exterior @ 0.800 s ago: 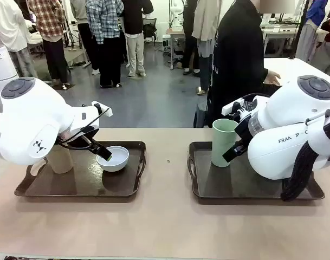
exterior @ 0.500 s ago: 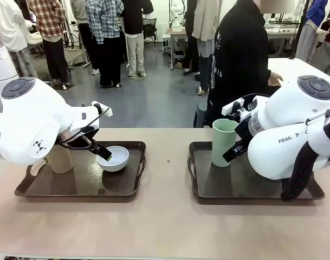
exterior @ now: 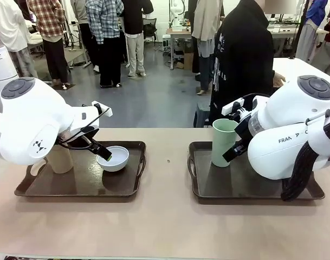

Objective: Set up a tray with a mat and arrange the tableware.
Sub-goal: Pick up the Picnic Bowl and Reusable plastic cup from the Handle tray in front of the human's position and hold them in the air.

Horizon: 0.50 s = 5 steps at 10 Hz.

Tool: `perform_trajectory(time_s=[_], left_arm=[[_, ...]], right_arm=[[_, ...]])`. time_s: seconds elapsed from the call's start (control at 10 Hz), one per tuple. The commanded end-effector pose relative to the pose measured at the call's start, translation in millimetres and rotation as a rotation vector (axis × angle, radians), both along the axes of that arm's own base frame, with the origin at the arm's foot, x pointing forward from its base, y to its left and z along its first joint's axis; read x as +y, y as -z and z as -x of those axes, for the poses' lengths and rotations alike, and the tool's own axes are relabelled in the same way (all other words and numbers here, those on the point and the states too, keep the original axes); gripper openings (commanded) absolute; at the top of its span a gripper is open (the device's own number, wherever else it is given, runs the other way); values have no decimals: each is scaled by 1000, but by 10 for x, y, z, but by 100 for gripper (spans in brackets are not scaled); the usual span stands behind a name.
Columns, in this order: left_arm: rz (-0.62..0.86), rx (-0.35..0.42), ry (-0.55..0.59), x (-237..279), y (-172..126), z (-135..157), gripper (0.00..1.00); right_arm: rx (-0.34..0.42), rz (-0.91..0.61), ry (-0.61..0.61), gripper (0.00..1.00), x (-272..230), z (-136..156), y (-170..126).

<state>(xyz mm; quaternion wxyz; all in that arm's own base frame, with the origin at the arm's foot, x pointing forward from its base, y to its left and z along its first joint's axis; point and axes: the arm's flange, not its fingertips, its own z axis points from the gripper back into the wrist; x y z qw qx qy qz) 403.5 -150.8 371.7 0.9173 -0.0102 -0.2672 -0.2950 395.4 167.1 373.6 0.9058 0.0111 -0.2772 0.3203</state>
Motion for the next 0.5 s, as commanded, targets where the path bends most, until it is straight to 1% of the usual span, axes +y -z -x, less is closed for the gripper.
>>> perform_trajectory(time_s=[0.0,0.4], left_arm=[[0,0,0,1,0,0,100],[0,0,0,1,0,0,100]], right_arm=[[0,0,0,100,0,0,0],[0,0,0,100,0,0,0]])
